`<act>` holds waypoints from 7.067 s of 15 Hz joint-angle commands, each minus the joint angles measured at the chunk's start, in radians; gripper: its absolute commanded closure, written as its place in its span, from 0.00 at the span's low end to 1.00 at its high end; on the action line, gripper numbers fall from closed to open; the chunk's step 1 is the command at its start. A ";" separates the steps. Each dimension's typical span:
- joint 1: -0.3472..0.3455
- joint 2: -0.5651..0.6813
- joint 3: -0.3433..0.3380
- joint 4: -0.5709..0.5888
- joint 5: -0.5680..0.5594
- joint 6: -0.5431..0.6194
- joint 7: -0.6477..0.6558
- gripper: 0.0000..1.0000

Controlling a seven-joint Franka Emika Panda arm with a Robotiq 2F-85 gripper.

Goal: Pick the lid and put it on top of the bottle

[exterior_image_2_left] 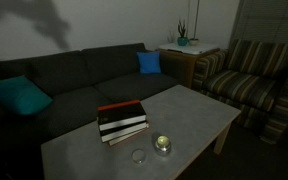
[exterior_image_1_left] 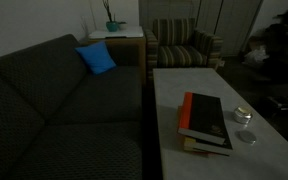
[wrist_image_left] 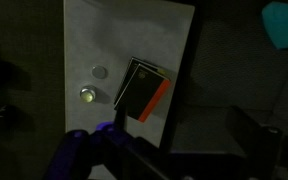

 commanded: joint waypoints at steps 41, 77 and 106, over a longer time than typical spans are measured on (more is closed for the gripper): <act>-0.059 0.008 0.086 -0.008 -0.235 0.024 0.126 0.00; -0.151 0.749 -0.287 0.006 -0.240 0.348 -0.149 0.00; -0.231 1.963 -0.231 1.064 -0.182 -0.015 -0.645 0.00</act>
